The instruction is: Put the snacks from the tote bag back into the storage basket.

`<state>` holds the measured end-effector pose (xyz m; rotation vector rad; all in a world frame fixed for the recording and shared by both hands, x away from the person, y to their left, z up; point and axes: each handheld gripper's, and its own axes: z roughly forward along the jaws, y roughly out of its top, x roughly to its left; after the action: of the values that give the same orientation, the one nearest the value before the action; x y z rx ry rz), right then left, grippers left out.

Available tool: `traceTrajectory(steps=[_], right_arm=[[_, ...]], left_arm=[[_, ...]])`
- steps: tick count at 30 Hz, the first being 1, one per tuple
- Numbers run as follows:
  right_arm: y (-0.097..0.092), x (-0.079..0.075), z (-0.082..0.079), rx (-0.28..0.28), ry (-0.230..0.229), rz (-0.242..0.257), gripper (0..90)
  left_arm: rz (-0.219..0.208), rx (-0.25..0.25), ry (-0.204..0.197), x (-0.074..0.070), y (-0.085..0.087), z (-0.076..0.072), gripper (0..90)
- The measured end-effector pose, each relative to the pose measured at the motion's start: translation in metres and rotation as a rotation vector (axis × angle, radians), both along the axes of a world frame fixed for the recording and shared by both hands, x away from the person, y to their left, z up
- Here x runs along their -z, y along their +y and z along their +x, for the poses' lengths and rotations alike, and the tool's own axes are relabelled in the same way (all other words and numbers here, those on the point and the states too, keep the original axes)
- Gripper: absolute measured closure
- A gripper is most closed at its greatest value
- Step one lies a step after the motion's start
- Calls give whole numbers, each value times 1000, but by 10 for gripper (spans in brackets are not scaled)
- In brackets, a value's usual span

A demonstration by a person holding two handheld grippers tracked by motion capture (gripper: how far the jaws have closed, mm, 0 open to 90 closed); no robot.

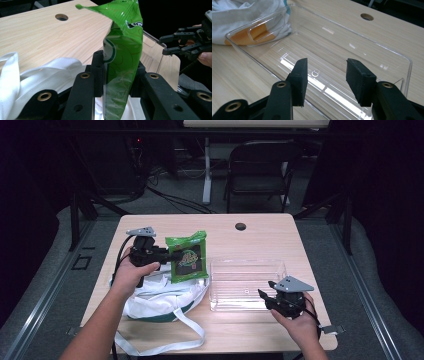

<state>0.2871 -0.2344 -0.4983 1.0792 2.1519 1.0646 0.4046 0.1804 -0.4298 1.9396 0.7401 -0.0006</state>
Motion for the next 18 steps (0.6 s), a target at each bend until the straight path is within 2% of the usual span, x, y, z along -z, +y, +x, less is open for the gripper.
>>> traceTrajectory(steps=[6, 8, 13, 18], right_arm=[[0, -2, 5, -18, 20, 3, 561], [1, -6, 9, -46, 39, -19, 572], [4, -13, 15, -80, 45, -36, 588], [7, -20, 21, -105, 48, -76, 584]], left_arm=[[2, 7, -3, -2, -5, 0, 725], [5, 13, -5, -4, -8, 1, 725], [13, 22, -11, -6, -13, 1, 725], [13, 28, -12, -7, -17, 1, 725]])
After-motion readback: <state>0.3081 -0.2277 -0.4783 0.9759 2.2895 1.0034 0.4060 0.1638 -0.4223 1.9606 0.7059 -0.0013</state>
